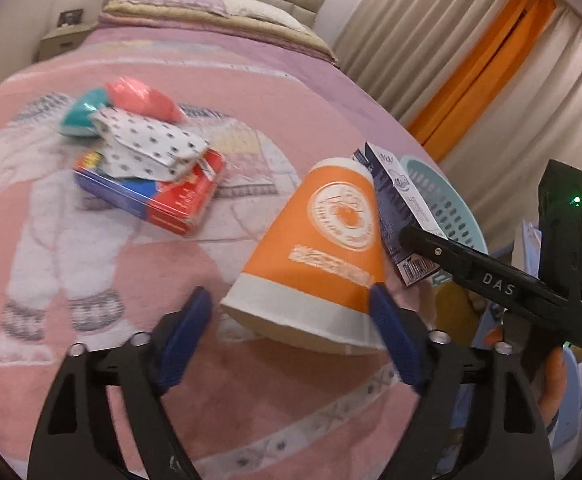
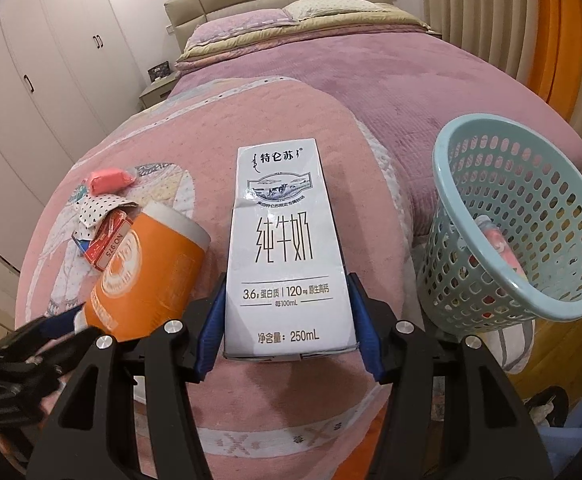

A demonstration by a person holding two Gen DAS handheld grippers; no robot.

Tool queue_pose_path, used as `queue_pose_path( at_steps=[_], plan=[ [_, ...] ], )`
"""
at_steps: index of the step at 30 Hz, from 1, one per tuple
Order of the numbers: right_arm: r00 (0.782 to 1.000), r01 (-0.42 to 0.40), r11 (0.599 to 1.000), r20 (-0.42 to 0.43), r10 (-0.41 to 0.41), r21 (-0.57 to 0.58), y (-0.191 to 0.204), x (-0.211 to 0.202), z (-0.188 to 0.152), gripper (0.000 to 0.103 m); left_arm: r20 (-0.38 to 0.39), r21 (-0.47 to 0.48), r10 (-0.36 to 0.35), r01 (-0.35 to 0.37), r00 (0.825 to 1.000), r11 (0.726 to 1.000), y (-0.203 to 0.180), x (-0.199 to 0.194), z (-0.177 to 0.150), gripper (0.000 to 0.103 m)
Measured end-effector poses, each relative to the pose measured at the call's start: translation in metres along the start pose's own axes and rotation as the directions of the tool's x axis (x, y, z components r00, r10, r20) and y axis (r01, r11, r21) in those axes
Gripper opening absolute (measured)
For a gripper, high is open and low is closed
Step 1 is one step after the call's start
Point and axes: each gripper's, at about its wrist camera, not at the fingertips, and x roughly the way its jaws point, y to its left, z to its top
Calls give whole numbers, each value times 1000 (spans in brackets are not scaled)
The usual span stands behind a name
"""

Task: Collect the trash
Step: 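Lift the orange cup and milk carton off the rug toward the basket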

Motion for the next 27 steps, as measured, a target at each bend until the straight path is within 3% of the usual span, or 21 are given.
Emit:
queue_pose_path(
  at_steps=[6,11,17,18,22,27],
  plan=[
    [1000,-18,1000,-9,18,1,-5,2,1,53,-3,24,7,-7,1000,1000,-12,10,2,82],
    [1000,-21,1000,-10,21,5,-9,1,0,53,0,30,1,-1,1000,1000,-24,13,1,75],
    [1000,-19,1000,-15,18,-2,-11,-2,0,53,-6,43,-12,12,1000,999,-35,15,1,54],
    [1000,-16,1000,-15,16,-5,-12,-3,-1,53,-6,47,-17,18,1000,999,-37,14,0,46],
    [1000,-2,1000,-8,2,-17,-13,-6,0,54,21,68,8,-9,1000,998,-43,7,0,45],
    [1000,13,1000,9,-13,-12,-11,-5,9,68,75,89,11,-18,997,996,-49,-12,4,45]
  ],
)
